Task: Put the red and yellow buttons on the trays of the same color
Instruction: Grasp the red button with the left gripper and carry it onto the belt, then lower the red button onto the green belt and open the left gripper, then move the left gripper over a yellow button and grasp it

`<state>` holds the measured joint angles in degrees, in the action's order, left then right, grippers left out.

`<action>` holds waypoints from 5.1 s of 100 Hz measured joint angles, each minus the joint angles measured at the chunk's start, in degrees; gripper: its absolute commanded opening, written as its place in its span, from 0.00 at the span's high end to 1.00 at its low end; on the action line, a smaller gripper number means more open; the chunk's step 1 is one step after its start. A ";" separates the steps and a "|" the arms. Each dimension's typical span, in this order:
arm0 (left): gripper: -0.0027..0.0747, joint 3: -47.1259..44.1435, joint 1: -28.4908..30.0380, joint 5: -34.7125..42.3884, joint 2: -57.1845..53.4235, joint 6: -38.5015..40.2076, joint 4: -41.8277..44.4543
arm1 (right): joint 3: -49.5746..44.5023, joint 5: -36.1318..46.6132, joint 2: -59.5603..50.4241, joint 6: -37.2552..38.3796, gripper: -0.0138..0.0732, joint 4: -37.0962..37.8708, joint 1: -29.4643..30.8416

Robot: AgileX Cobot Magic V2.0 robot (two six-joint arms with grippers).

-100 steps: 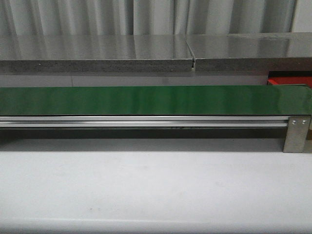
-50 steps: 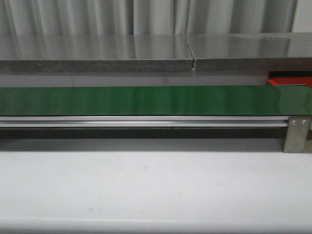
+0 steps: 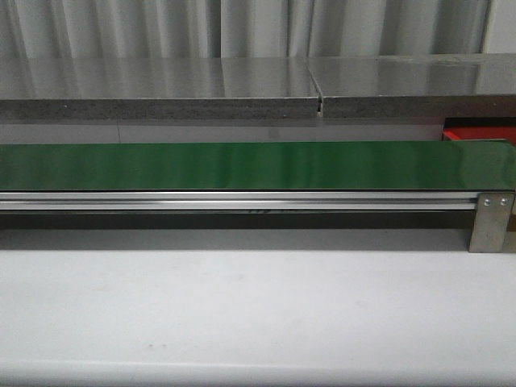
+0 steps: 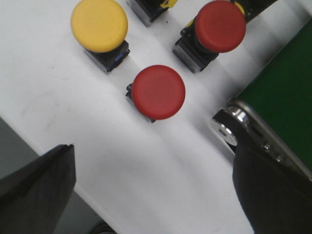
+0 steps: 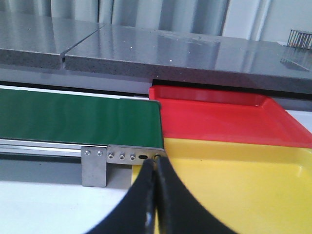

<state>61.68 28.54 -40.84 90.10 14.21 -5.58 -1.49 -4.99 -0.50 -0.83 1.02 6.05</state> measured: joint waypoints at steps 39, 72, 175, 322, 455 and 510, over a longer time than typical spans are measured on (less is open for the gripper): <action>0.16 5.46 0.00 -0.24 7.59 0.00 0.00 | 0.00 0.00 0.00 0.00 0.98 0.00 0.00; 0.16 8.21 0.00 -0.24 13.44 0.00 0.18 | 0.00 0.00 0.00 0.00 0.98 0.00 0.00; 0.99 10.21 0.00 -4.19 15.93 -2.19 2.57 | 0.00 0.00 0.00 0.00 0.98 0.00 0.00; 0.89 35.82 -20.10 -18.31 21.70 -10.82 2.89 | 0.00 0.00 0.00 0.00 0.98 0.00 0.00; 0.16 33.75 8.62 -20.53 12.62 -10.66 1.51 | 0.00 0.00 0.00 0.00 0.98 0.00 0.00; 0.16 25.18 10.33 -13.47 17.28 -10.64 -0.77 | 0.00 0.00 0.00 0.00 0.98 0.00 0.00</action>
<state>86.86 38.87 -54.31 107.37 3.57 -6.35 -1.49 -4.99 -0.50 -0.83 1.02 6.05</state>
